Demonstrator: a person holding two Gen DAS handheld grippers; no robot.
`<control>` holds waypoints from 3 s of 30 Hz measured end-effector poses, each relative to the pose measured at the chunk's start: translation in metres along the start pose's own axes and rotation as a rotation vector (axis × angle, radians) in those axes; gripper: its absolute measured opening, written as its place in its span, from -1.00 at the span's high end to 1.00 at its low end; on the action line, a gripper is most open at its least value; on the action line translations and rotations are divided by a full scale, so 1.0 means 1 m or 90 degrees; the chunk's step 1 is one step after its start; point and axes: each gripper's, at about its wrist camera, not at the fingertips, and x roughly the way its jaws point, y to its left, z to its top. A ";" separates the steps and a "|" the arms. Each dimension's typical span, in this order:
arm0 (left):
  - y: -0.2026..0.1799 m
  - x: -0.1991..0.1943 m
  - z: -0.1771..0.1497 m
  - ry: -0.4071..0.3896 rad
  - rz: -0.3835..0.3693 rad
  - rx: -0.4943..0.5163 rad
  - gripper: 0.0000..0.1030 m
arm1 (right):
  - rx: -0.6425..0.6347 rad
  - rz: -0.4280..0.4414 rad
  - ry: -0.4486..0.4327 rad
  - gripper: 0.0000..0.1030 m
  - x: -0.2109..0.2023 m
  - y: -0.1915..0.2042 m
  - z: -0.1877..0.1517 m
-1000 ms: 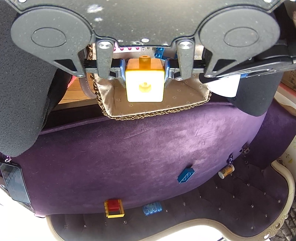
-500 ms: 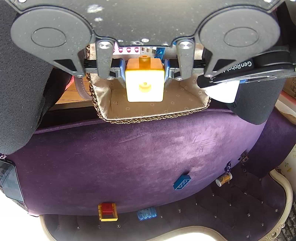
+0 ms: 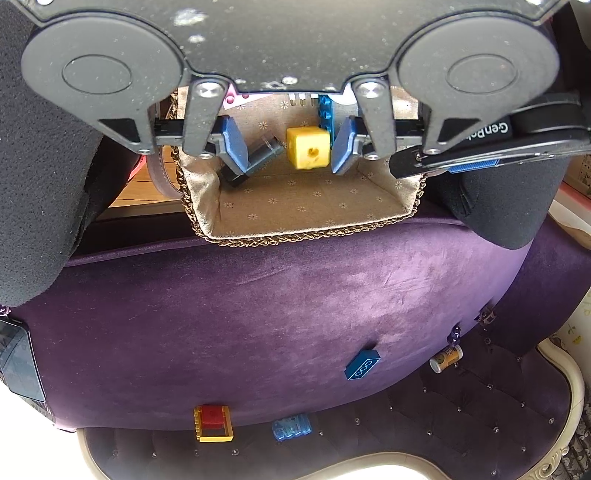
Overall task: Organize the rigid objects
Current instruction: 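Open the left tool to drop the white cylinder while right tool drops yellow cube, then lift both open tools away from the basket toward the sofa seat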
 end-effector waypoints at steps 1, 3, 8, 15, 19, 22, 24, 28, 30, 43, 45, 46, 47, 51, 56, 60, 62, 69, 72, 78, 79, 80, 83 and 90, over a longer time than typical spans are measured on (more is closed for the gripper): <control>0.000 0.000 0.000 0.000 -0.001 -0.001 -0.12 | 0.001 0.000 0.001 0.01 0.000 0.000 0.000; 0.000 0.000 0.000 0.000 0.000 -0.003 -0.13 | 0.002 0.000 0.002 -0.01 0.000 0.000 0.000; 0.002 0.000 0.001 0.002 -0.001 -0.007 -0.15 | 0.005 0.001 0.003 -0.05 0.001 -0.001 0.000; 0.005 -0.001 0.001 0.002 -0.003 -0.019 -0.21 | 0.007 0.000 0.006 -0.08 0.002 -0.001 0.000; 0.007 -0.002 0.002 0.000 -0.006 -0.026 -0.25 | 0.008 -0.003 0.007 -0.12 0.002 -0.001 0.000; 0.007 -0.003 0.004 0.000 -0.003 -0.027 -0.25 | 0.003 -0.007 0.009 -0.13 0.002 0.001 0.001; 0.007 -0.004 0.004 -0.001 0.002 -0.028 -0.26 | -0.002 -0.012 0.009 -0.15 0.002 0.002 0.001; 0.006 -0.005 0.005 -0.003 0.010 -0.029 -0.26 | -0.011 -0.018 0.008 -0.16 0.001 0.006 0.000; 0.005 -0.006 0.005 -0.008 0.016 -0.028 -0.26 | -0.012 -0.020 0.006 -0.19 0.000 0.007 0.000; 0.004 -0.002 0.011 -0.025 0.048 -0.022 -0.27 | 0.003 -0.018 0.036 -0.20 0.015 0.006 0.008; 0.003 0.000 0.012 -0.025 0.054 -0.017 -0.27 | 0.008 -0.016 0.043 -0.20 0.018 0.004 0.010; 0.003 0.000 0.012 -0.024 0.057 -0.015 -0.27 | 0.011 -0.015 0.046 -0.20 0.019 0.004 0.011; 0.002 0.001 0.013 -0.024 0.059 -0.014 -0.27 | 0.015 -0.014 0.049 -0.20 0.021 0.003 0.012; 0.001 0.003 0.015 -0.028 0.065 -0.007 -0.27 | 0.033 -0.009 0.060 -0.20 0.027 0.000 0.015; -0.002 0.005 0.017 -0.035 0.075 0.004 -0.27 | 0.053 -0.003 0.073 -0.20 0.034 -0.005 0.018; -0.005 0.005 0.019 -0.043 0.087 0.015 -0.27 | 0.064 0.001 0.083 -0.20 0.039 -0.006 0.021; -0.006 0.005 0.020 -0.045 0.092 0.018 -0.27 | 0.068 0.002 0.088 -0.20 0.042 -0.007 0.022; -0.007 0.009 0.023 -0.036 0.097 0.020 -0.27 | 0.084 0.011 0.106 -0.20 0.049 -0.012 0.025; -0.008 0.009 0.025 -0.037 0.098 0.024 -0.28 | 0.088 0.012 0.111 -0.20 0.053 -0.012 0.027; -0.011 0.010 0.033 -0.037 0.094 0.036 -0.32 | 0.096 0.014 0.122 -0.20 0.058 -0.013 0.028; -0.011 0.010 0.035 -0.039 0.092 0.040 -0.33 | 0.098 0.014 0.123 -0.20 0.059 -0.014 0.029; -0.012 0.010 0.037 -0.041 0.091 0.043 -0.33 | 0.100 0.015 0.124 -0.20 0.059 -0.014 0.029; -0.013 0.012 0.046 -0.050 0.095 0.056 -0.34 | 0.108 0.012 0.123 -0.20 0.061 -0.016 0.030; -0.011 0.020 0.067 -0.068 0.111 0.082 -0.35 | 0.113 0.014 0.120 -0.20 0.059 -0.016 0.032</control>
